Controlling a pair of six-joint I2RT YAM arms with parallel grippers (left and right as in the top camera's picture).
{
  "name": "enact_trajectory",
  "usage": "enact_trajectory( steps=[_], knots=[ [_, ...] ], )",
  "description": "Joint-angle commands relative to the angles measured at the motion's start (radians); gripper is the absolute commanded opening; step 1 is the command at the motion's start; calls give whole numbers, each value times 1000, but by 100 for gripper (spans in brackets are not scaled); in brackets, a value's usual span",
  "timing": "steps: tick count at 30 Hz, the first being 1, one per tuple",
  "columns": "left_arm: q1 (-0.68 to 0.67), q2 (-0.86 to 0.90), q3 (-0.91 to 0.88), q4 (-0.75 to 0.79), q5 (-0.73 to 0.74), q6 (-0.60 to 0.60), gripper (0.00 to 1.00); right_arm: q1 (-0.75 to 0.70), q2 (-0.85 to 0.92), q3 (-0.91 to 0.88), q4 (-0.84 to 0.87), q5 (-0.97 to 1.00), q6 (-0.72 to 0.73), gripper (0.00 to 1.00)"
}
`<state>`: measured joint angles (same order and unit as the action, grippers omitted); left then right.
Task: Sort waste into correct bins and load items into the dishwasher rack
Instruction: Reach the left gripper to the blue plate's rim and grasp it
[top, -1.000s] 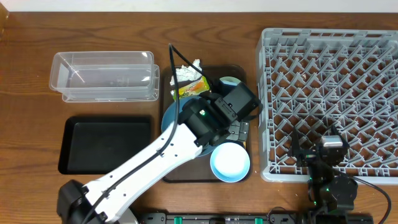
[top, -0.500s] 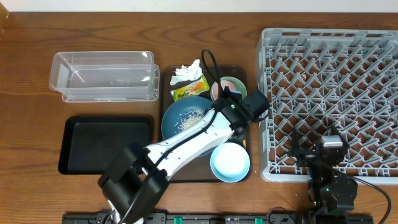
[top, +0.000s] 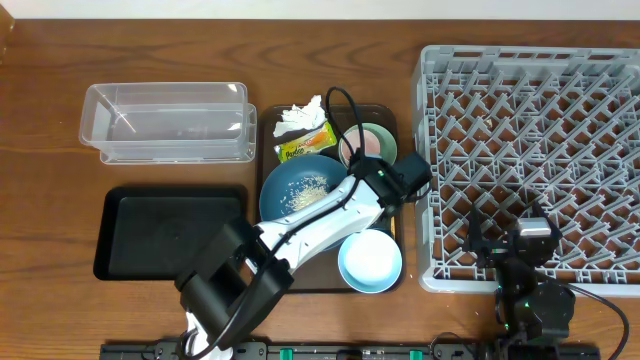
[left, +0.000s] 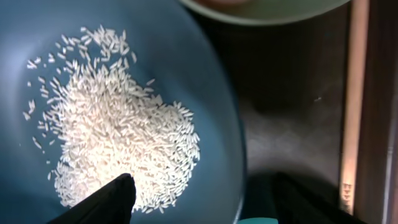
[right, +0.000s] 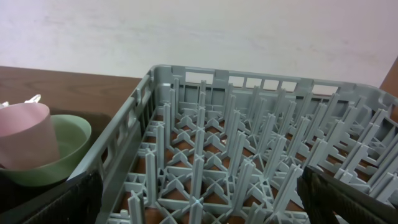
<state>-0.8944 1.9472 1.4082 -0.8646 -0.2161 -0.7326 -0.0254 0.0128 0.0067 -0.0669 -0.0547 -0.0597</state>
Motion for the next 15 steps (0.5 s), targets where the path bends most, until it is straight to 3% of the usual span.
enact_trajectory(
  steps=[1,7,15],
  knots=[
    [-6,14,-10,-3,-9,-29,67,10,-1,-1,-4,2,-9,99],
    [-11,14,-18,-4,6,-36,61,10,-1,-1,-4,2,-9,99],
    [-27,14,-83,74,-5,-66,61,10,-1,-1,-4,2,-9,99]
  ],
)
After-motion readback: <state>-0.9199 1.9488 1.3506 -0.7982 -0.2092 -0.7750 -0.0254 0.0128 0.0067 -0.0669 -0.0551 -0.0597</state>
